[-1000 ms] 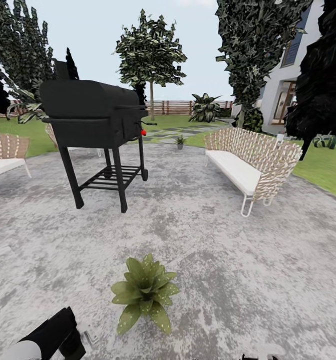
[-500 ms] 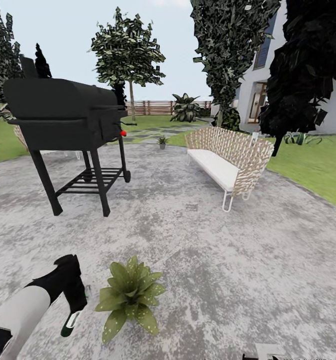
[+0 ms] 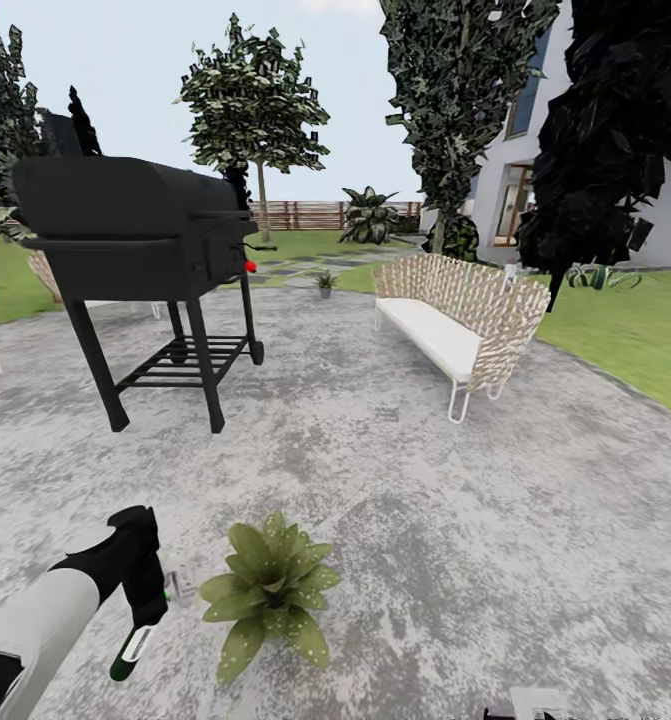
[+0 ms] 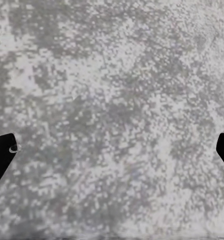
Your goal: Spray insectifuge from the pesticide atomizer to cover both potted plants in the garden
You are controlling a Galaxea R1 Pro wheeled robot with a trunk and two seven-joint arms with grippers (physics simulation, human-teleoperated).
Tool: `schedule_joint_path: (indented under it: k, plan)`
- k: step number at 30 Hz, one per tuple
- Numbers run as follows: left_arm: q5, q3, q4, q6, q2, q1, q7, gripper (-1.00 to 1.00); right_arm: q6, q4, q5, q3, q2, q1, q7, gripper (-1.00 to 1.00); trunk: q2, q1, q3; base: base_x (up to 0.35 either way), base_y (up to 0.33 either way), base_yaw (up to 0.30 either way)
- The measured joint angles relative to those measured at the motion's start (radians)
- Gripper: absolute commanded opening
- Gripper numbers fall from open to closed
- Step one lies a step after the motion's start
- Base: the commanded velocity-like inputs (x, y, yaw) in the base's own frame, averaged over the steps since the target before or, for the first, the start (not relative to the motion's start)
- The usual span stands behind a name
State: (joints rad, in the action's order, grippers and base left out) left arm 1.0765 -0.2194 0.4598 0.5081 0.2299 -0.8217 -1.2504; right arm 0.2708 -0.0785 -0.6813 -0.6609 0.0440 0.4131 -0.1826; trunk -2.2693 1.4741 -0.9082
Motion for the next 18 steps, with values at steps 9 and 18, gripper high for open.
schedule_joint_path:
  k: [9, 18]
  plan:
    - [0.0, 0.001, 0.0, 0.002, -0.002, -0.001, 0.001, -1.0, 0.0, 0.0, 0.0, 0.0, 0.0, 0.0, 0.0, 1.0, 0.0, 0.0, 0.0, -0.057, 0.304, -0.247]
    - [0.0, 0.005, 0.0, 0.003, -0.002, 0.001, 0.01, -1.0, 0.0, -0.002, 0.0, 0.0, 0.0, 0.0, 0.0, 1.0, 0.0, 0.0, 0.0, -0.195, 0.252, -0.238]
